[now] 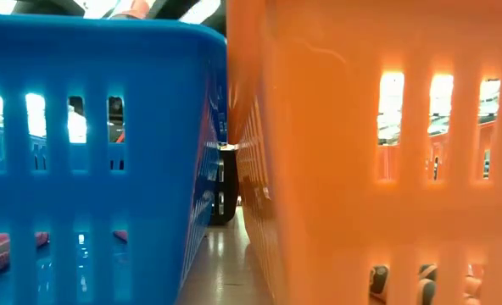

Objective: Sort crayons
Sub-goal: Put the red crayon into the blue basket, then put the black crayon into the black basket

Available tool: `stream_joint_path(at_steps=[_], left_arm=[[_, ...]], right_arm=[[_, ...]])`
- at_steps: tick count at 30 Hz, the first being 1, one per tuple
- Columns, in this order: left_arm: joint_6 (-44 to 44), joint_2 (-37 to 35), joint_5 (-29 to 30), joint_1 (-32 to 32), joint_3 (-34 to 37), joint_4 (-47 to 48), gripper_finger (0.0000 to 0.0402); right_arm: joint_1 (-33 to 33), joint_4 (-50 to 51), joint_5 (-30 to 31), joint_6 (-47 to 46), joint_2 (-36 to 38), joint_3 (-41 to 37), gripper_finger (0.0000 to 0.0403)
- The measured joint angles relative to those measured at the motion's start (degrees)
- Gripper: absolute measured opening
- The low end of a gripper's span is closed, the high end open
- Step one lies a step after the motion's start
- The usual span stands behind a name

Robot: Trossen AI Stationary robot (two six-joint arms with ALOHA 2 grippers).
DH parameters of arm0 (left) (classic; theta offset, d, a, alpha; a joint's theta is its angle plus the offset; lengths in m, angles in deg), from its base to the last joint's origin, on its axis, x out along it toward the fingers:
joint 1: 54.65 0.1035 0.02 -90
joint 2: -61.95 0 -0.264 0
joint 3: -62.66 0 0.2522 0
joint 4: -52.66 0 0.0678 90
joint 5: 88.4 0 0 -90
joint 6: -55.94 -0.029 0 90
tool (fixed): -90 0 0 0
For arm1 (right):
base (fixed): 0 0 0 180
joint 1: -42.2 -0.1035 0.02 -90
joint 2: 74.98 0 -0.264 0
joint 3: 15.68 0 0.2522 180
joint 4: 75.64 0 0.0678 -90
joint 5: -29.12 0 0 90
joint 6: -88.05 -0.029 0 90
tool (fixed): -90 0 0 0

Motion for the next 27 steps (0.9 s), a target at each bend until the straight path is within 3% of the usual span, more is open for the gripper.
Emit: stream_joint_path(at_steps=[7, 20, 27], left_arm=[[-0.1, 0.0, 0.0, 0.0, 0.0, -0.4, 0.0162], [-0.1, 0.0, 0.0, 0.0, 0.0, -0.2, 0.0162], [0.9, 0.0, 0.0, 0.0, 0.0, 0.3, 0.0162]], right_arm=[[0.3, 1.2, -7.0, 0.4, -1.7, -0.1, 0.004], [0.6, 0.1, -8.9, 1.7, -1.3, 0.0, 0.0094], [2.3, 2.0, -3.4, 4.8, 1.6, 0.0, 0.0093]])
